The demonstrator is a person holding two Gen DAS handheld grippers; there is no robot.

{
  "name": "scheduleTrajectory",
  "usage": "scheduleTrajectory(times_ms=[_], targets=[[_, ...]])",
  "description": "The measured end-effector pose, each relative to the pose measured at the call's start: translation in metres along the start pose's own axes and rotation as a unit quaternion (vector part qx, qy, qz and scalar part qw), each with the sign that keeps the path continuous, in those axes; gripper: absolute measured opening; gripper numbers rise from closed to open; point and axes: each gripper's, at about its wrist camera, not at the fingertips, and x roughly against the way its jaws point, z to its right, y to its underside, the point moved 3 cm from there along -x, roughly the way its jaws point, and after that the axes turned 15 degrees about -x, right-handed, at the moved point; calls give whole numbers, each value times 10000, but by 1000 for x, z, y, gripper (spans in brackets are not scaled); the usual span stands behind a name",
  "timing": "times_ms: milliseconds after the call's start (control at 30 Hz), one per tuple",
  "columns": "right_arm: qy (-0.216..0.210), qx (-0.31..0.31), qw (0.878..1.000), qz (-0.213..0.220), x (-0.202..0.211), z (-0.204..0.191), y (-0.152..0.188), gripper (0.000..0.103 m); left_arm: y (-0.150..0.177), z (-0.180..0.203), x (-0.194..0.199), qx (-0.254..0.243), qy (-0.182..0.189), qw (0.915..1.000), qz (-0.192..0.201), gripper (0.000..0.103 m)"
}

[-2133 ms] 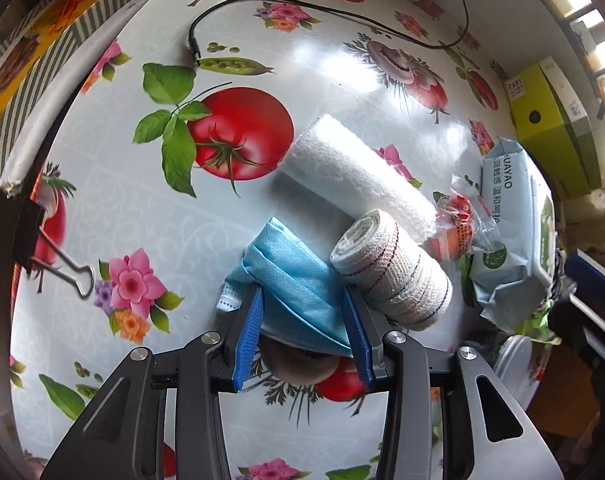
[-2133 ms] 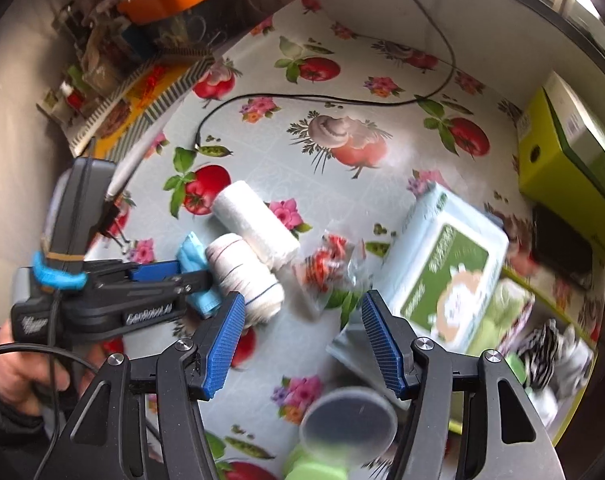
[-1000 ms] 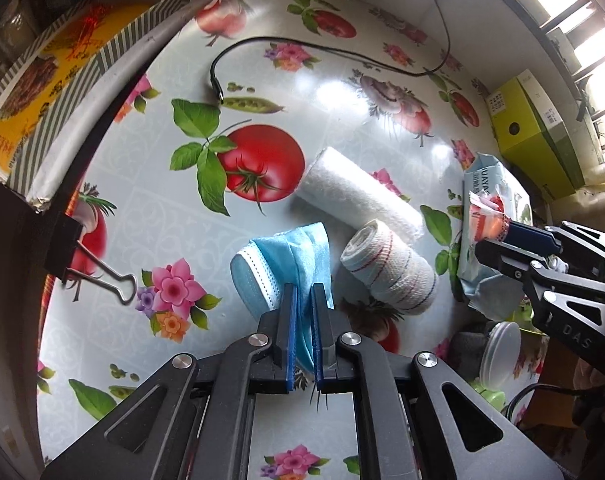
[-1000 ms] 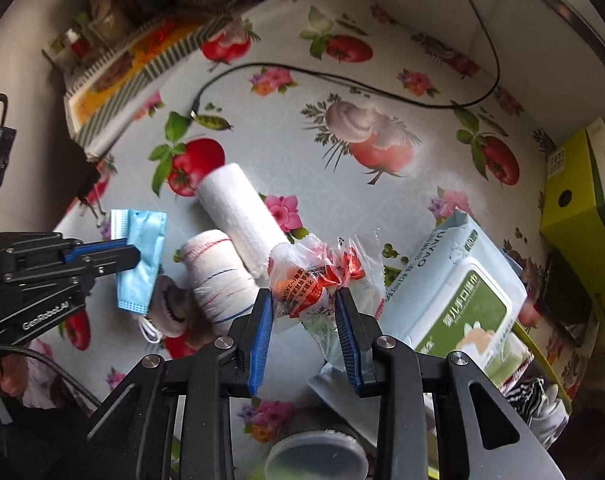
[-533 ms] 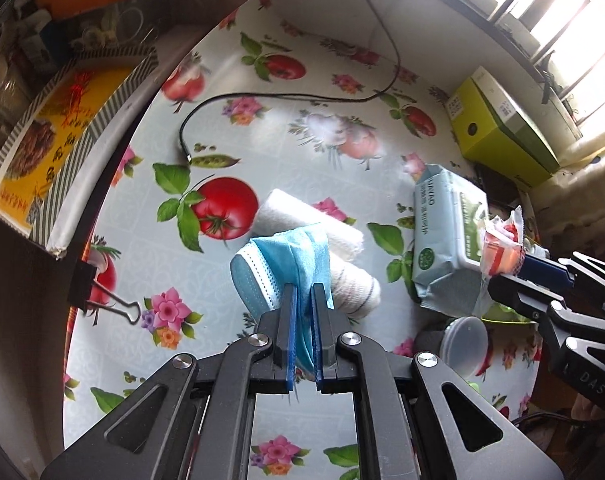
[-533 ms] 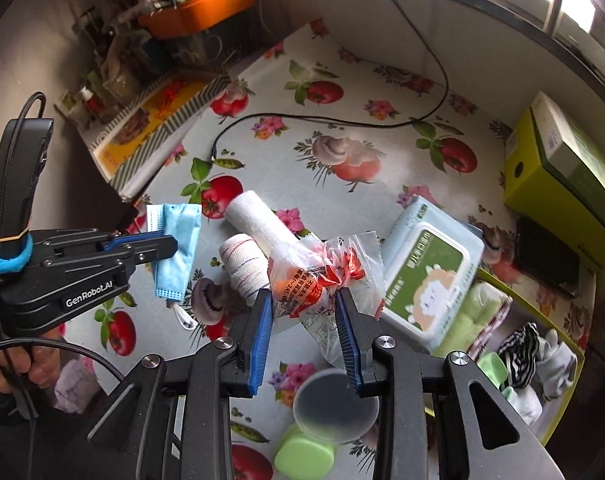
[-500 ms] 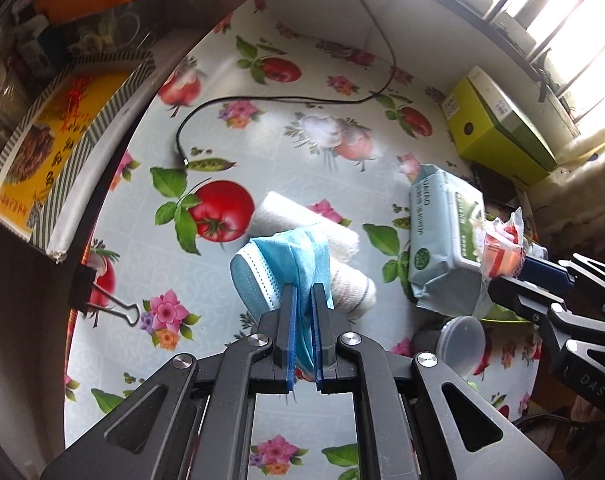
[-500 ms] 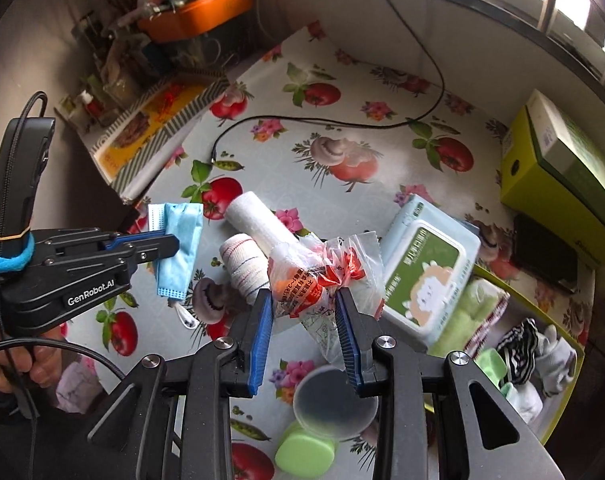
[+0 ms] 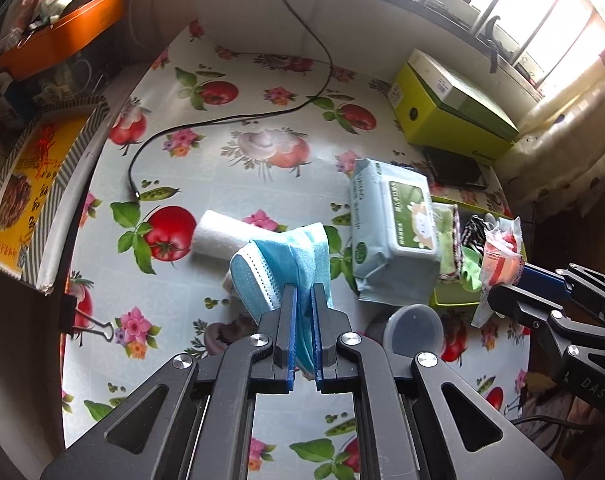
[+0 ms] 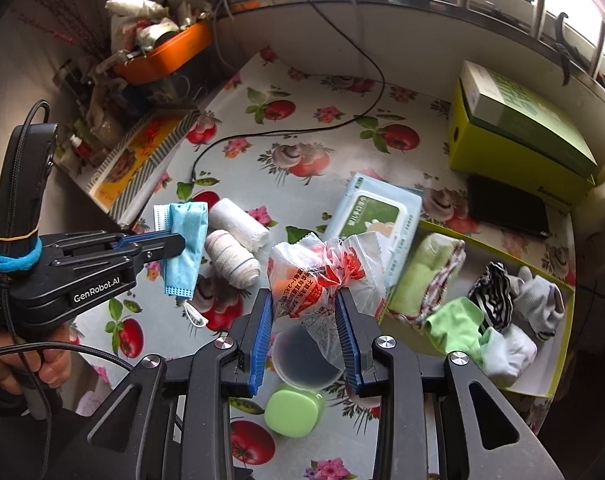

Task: Organize soft objects
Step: 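Lift and carry the mask and plastic bag with both grippers toward the tray, then open right gripper to drop the bag in the tray while left gripper lowers the mask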

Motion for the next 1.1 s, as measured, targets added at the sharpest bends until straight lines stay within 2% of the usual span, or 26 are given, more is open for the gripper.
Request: scheduleTrajectory(times_ms=[567, 1100], targets=[[85, -668, 9975, 204, 18, 60, 9, 30, -29, 65, -11, -760, 181, 9969, -82, 6], [508, -1657, 9845, 277, 26, 167, 22, 30, -65, 140, -45, -1499, 554, 9869, -230, 6]])
